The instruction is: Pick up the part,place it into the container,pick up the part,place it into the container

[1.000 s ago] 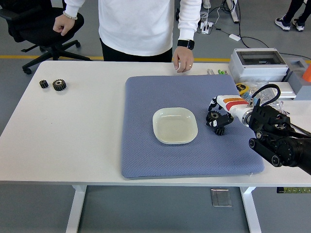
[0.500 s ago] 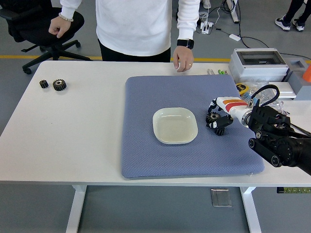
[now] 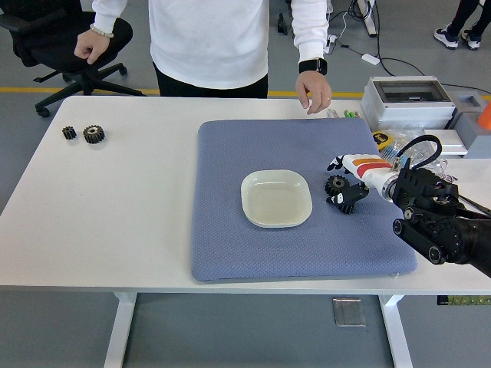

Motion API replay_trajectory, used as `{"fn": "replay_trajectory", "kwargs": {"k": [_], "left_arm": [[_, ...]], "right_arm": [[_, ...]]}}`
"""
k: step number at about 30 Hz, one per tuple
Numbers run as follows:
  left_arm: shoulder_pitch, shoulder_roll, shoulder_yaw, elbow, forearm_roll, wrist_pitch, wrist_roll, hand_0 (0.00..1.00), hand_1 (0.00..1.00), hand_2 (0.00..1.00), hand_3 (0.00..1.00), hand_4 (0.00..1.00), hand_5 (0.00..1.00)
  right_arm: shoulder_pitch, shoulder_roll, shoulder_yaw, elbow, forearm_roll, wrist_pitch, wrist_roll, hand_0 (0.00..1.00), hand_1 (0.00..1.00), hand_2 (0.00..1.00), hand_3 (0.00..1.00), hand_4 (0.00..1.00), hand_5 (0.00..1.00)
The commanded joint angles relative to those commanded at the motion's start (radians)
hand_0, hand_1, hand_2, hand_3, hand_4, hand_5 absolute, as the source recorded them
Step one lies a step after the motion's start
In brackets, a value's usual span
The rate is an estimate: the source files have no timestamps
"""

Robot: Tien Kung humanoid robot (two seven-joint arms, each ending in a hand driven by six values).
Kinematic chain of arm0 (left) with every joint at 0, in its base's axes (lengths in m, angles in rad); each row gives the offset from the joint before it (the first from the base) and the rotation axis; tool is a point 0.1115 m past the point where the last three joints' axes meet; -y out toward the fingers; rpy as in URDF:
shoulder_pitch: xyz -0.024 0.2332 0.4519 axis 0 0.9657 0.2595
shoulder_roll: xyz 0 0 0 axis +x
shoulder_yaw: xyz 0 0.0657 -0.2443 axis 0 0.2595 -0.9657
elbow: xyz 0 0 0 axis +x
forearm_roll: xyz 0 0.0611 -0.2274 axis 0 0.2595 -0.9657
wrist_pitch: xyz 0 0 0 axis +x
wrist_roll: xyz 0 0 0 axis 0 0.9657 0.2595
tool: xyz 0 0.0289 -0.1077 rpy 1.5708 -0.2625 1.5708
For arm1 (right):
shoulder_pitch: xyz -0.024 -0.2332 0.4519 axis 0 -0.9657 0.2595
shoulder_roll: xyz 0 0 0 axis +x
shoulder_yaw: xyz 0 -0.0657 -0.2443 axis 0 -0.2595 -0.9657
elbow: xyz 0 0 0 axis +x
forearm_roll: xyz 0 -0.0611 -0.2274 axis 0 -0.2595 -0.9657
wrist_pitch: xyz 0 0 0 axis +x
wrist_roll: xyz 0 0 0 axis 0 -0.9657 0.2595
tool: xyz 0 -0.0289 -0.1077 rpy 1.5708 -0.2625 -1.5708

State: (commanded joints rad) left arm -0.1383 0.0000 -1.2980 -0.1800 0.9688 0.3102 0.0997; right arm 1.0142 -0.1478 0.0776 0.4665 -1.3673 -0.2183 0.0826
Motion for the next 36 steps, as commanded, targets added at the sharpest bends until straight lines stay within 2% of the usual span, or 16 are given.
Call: {"fn": "replay_trajectory", "kwargs": {"k": [2, 3, 8, 9, 14, 15, 20, 21, 26, 27, 36], "left_arm": [[-0.001, 0.000, 0.001, 0.000, 0.000, 0.000, 0.001, 0.651, 0.633, 0.709, 0.573, 0.683, 0.593], [-0.002, 0.000, 0.001, 0.000, 0.000, 0.000, 0.001, 0.651, 0.633, 0.710, 0.573, 0.683, 0.594], [-0.004, 0.000, 0.005, 0.000, -0.003, 0.000, 0.001, 0.651, 0.633, 0.710, 0.573, 0.683, 0.594], [-0.004, 0.000, 0.004, 0.000, -0.003, 0.001, 0.000, 0.651, 0.633, 0.710, 0.574, 0.683, 0.593], [-0.005, 0.000, 0.006, 0.000, -0.003, 0.000, 0.000, 0.651, 0.633, 0.710, 0.574, 0.683, 0.593], [-0.005, 0.000, 0.006, 0.000, -0.003, 0.000, 0.000, 0.651, 0.634, 0.710, 0.573, 0.683, 0.593], [-0.005, 0.000, 0.008, 0.000, -0.003, 0.000, 0.001, 0.651, 0.634, 0.710, 0.573, 0.683, 0.593], [-0.005, 0.000, 0.008, 0.000, -0.003, 0.000, 0.001, 0.651, 0.634, 0.710, 0.574, 0.683, 0.592], [-0.007, 0.000, 0.013, 0.000, -0.008, 0.000, 0.000, 0.651, 0.634, 0.710, 0.574, 0.683, 0.592], [-0.007, 0.000, 0.014, 0.000, -0.009, -0.001, 0.000, 0.652, 0.634, 0.710, 0.573, 0.683, 0.592], [-0.007, 0.000, 0.018, 0.000, -0.012, -0.001, 0.001, 0.651, 0.634, 0.710, 0.574, 0.682, 0.590]], "right_arm": [[-0.001, 0.001, -0.010, -0.002, 0.001, -0.002, 0.001, 0.609, 0.701, 0.789, 0.757, 0.916, 0.397], [-0.002, 0.002, -0.013, -0.003, 0.001, -0.003, 0.001, 0.544, 0.677, 0.767, 0.684, 0.910, 0.403], [-0.008, 0.005, -0.038, -0.016, 0.013, -0.004, 0.002, 0.544, 0.677, 0.767, 0.684, 0.910, 0.403], [-0.009, 0.005, -0.041, -0.019, 0.016, -0.005, 0.003, 0.471, 0.637, 0.721, 0.598, 0.895, 0.403], [-0.010, 0.003, -0.044, -0.020, 0.021, -0.016, 0.009, 0.471, 0.637, 0.721, 0.598, 0.895, 0.403], [-0.009, 0.003, -0.044, -0.019, 0.020, -0.021, 0.011, 0.414, 0.598, 0.658, 0.538, 0.861, 0.406], [-0.008, 0.004, -0.044, -0.015, 0.017, -0.036, 0.016, 0.414, 0.598, 0.658, 0.538, 0.861, 0.406], [-0.008, 0.004, -0.045, -0.014, 0.017, -0.038, 0.016, 0.345, 0.538, 0.605, 0.527, 0.828, 0.404], [-0.008, 0.004, -0.047, -0.014, 0.020, -0.049, 0.020, 0.345, 0.538, 0.605, 0.527, 0.828, 0.404], [-0.008, 0.003, -0.047, -0.014, 0.021, -0.051, 0.021, 0.277, 0.487, 0.567, 0.517, 0.789, 0.403], [-0.009, 0.001, -0.048, -0.018, 0.039, -0.064, 0.028, 0.247, 0.463, 0.556, 0.511, 0.756, 0.389]]}}
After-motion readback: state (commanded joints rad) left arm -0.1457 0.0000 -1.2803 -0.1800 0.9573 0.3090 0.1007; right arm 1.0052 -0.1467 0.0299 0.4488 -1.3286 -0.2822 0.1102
